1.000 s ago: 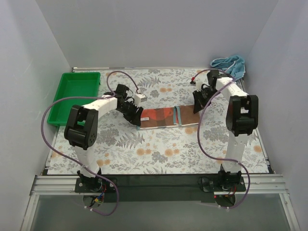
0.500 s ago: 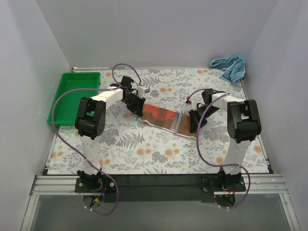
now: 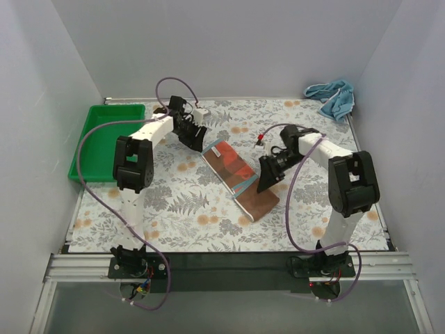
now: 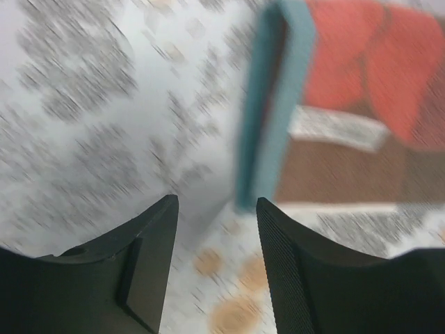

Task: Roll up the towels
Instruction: Fold the towel

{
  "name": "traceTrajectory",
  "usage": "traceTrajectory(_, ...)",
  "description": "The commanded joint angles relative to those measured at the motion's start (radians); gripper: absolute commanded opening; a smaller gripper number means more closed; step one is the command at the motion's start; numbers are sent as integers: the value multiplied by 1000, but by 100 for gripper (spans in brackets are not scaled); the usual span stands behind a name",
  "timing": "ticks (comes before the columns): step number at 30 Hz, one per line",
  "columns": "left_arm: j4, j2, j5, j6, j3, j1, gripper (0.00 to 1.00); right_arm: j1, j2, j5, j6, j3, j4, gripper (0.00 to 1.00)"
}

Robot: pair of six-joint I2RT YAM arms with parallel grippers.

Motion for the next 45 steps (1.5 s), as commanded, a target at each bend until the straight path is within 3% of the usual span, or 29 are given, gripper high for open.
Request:
traceTrajectory(1, 70, -297, 77, -23, -235, -12, 47, -103, -85, 18, -70, 45, -90, 37)
traceTrajectory(3, 84, -345, 92, -32, -347, -20, 48, -113, -89, 122, -91, 27, -93, 36)
traceTrajectory(7, 87, -379, 140, -48, -426, -67, 49, -111, -51, 205, -110, -8, -73, 32)
traceTrajectory(13, 112, -267, 155, -150, -405, -126, 44, -113, 33, 242, -58, -51, 6, 26)
traceTrajectory(16, 133, -194, 117, -181, -354, -126, 38, -111, 59, 230, -30, -88, 49, 24)
traceTrajectory(23, 141, -28, 0, -140, -173, -112, 33, -61, 93, 129, 89, -169, 167, 20)
traceTrajectory(29, 6, 161, 45, -74, 155, -60, 35, 19, 83, 15, 196, -171, 260, 24)
traceTrajectory(32, -3, 92, 100, -36, 162, -54, 51, -28, -9, -23, 191, -166, 243, 29)
traceTrajectory(33, 12, 4, 114, -25, 136, -55, 55, -54, -40, -51, 176, -153, 235, 31)
traceTrajectory(34, 50, -58, 123, -11, 93, -55, 64, -63, -72, -66, 171, -145, 230, 32)
traceTrajectory(37, 109, -285, 157, 49, -94, -54, 77, -74, -193, -97, 186, -116, 252, 43)
traceTrajectory(40, 155, -502, 163, 168, -317, -78, 82, -61, -238, -51, 264, -90, 364, 51)
traceTrajectory(45, 199, -753, 14, 358, -680, -230, 81, 11, -114, -31, 266, -10, 345, 40)
